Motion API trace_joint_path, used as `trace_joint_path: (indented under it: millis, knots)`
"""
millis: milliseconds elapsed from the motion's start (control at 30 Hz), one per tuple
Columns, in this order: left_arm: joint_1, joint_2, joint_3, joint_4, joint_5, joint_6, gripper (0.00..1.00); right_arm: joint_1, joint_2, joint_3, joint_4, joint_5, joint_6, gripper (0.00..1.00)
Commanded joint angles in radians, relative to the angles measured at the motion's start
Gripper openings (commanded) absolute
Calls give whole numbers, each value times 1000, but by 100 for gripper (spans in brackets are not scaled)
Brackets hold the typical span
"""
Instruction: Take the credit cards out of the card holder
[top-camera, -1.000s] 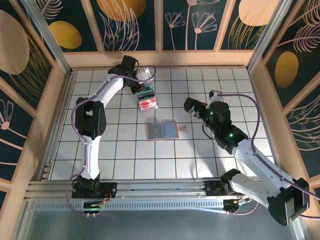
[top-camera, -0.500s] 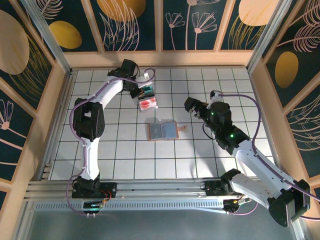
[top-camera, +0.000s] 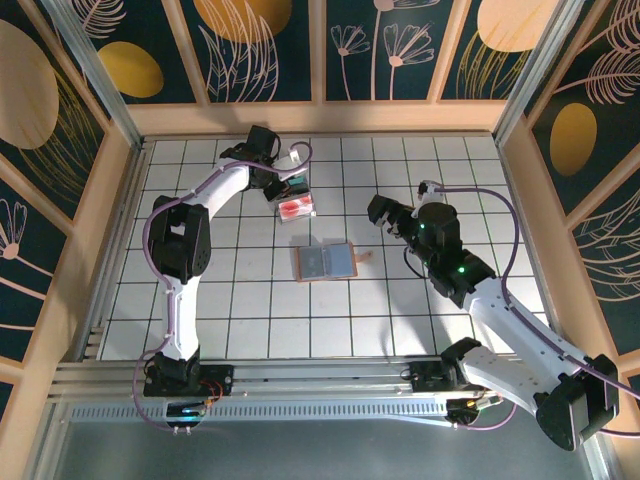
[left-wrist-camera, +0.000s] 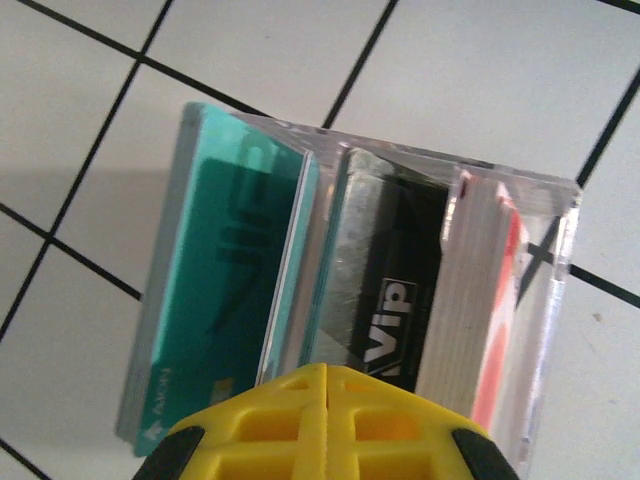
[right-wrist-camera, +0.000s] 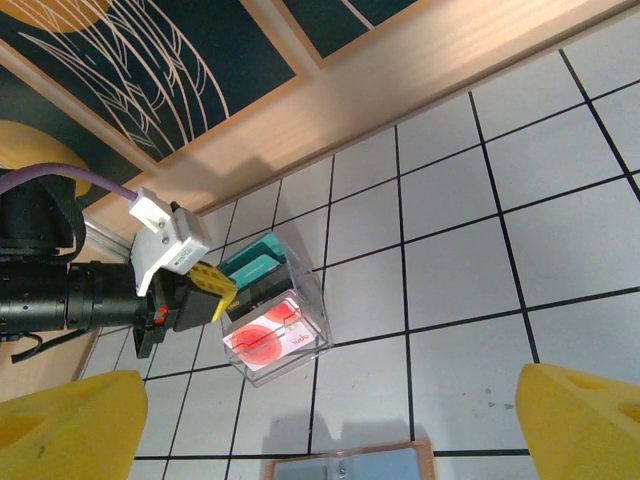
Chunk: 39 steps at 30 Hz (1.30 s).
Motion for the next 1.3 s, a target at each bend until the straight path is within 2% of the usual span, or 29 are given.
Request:
trace_joint_path:
  millis: [0, 167, 267, 400, 667, 867, 1033, 1267]
  knots:
    - [-1, 14, 13, 44, -44, -29, 0, 2, 4, 6, 18, -6, 12, 95]
    - [-2, 50, 49, 45, -92, -43, 0, 2, 1, 5, 16, -6, 13, 95]
    - [-1, 65, 72, 51, -106, -62, 5, 2, 0, 6, 13, -7, 11, 95]
    - [-1, 62, 82, 78, -121, -96, 7, 2, 6, 6, 1, -5, 16, 95]
    - [-2, -24, 45, 75, -47, -145, 18, 31, 91, 63, -127, 44, 23, 91]
    - [-1, -196, -107, 174, -21, -233, 30, 162, 239, 154, -270, 140, 24, 89]
    - [-1, -345, -254, 273, -77, -375, 54, 260, 378, 231, -342, 153, 28, 87]
    - [-1, -515, -444, 332, -179, -599, 65, 352, 535, 320, -397, 91, 7, 82]
